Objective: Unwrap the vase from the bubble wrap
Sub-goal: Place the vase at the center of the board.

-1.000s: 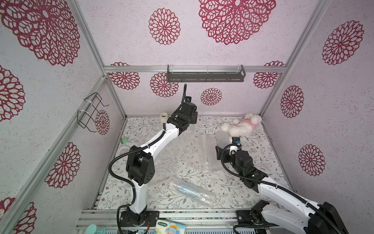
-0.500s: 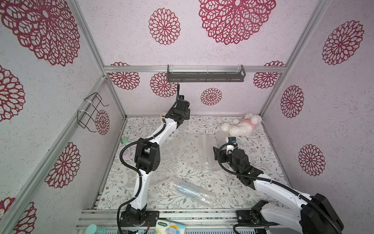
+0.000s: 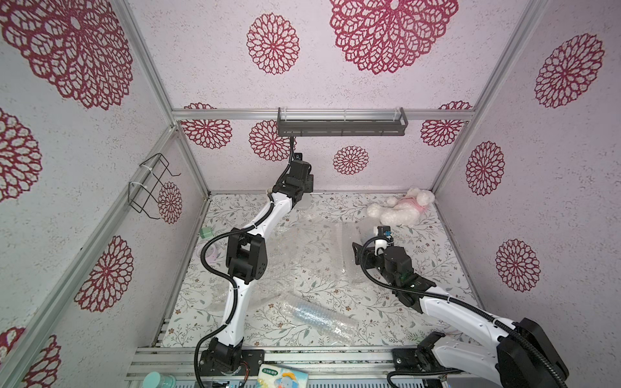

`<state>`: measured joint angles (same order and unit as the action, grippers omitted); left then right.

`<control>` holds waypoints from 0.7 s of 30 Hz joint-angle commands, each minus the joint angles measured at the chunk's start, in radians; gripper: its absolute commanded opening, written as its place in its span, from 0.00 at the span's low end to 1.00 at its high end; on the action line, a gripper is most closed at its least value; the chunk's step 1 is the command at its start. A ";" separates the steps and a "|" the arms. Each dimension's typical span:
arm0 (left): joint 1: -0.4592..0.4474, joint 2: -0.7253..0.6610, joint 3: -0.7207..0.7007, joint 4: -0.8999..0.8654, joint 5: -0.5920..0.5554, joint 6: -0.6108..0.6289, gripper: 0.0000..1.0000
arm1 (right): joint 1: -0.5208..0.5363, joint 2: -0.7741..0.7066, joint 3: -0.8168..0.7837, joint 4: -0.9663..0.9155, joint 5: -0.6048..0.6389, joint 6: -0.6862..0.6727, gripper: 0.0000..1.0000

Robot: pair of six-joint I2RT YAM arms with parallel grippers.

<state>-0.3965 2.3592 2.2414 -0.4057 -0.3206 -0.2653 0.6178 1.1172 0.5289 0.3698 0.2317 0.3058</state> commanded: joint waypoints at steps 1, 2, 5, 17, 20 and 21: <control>0.014 0.007 0.057 0.057 0.006 -0.006 0.67 | -0.004 -0.004 0.027 0.033 0.006 -0.019 0.89; 0.015 0.013 0.068 0.047 0.005 -0.007 0.67 | -0.004 -0.003 0.026 0.032 0.006 -0.020 0.89; 0.022 0.023 0.082 0.033 0.012 -0.013 0.68 | -0.004 0.000 0.026 0.035 0.010 -0.019 0.89; 0.050 0.074 0.154 -0.013 0.077 -0.029 0.83 | -0.004 0.011 0.036 0.039 0.018 -0.016 0.89; 0.051 0.077 0.158 -0.010 0.081 -0.016 0.88 | -0.004 0.016 0.037 0.040 0.020 -0.016 0.89; 0.051 0.077 0.158 -0.009 0.081 -0.013 0.90 | -0.004 0.016 0.039 0.040 0.017 -0.015 0.89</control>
<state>-0.3504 2.4393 2.3825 -0.4442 -0.2558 -0.2905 0.6178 1.1332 0.5289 0.3782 0.2340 0.3061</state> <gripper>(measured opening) 0.892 0.892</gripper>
